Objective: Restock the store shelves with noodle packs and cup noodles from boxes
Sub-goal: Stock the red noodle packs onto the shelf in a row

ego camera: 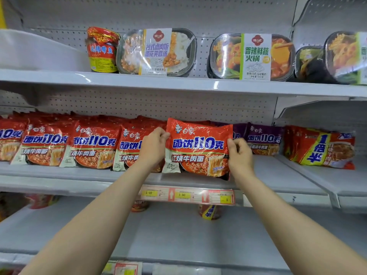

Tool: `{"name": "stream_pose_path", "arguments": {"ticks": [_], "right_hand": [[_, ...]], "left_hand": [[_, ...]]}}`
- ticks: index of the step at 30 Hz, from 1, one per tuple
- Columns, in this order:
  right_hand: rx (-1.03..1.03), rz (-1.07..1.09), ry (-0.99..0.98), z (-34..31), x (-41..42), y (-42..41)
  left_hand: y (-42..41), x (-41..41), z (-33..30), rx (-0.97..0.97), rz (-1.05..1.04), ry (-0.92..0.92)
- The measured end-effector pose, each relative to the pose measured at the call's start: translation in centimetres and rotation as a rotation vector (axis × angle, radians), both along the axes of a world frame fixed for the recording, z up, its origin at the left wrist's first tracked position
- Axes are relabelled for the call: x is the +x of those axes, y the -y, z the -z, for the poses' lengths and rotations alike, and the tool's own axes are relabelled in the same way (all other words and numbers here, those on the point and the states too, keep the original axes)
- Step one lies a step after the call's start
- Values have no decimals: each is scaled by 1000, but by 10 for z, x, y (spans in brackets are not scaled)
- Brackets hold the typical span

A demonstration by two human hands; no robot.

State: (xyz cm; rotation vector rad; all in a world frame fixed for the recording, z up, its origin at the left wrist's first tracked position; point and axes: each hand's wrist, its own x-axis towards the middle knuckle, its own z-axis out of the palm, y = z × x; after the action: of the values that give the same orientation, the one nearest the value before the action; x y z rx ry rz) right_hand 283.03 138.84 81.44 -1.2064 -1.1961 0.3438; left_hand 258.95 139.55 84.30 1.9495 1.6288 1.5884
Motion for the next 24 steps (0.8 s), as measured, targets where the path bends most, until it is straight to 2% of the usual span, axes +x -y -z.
{"name": "stream_pose_path", "arguments": {"ticks": [9, 24], "right_hand": [[-79, 31, 65, 9, 6, -27], [-224, 33, -20, 19, -2, -38]], "left_hand": [[-21, 7, 15, -113, 49, 116], [-37, 12, 33, -34, -171, -16]]}}
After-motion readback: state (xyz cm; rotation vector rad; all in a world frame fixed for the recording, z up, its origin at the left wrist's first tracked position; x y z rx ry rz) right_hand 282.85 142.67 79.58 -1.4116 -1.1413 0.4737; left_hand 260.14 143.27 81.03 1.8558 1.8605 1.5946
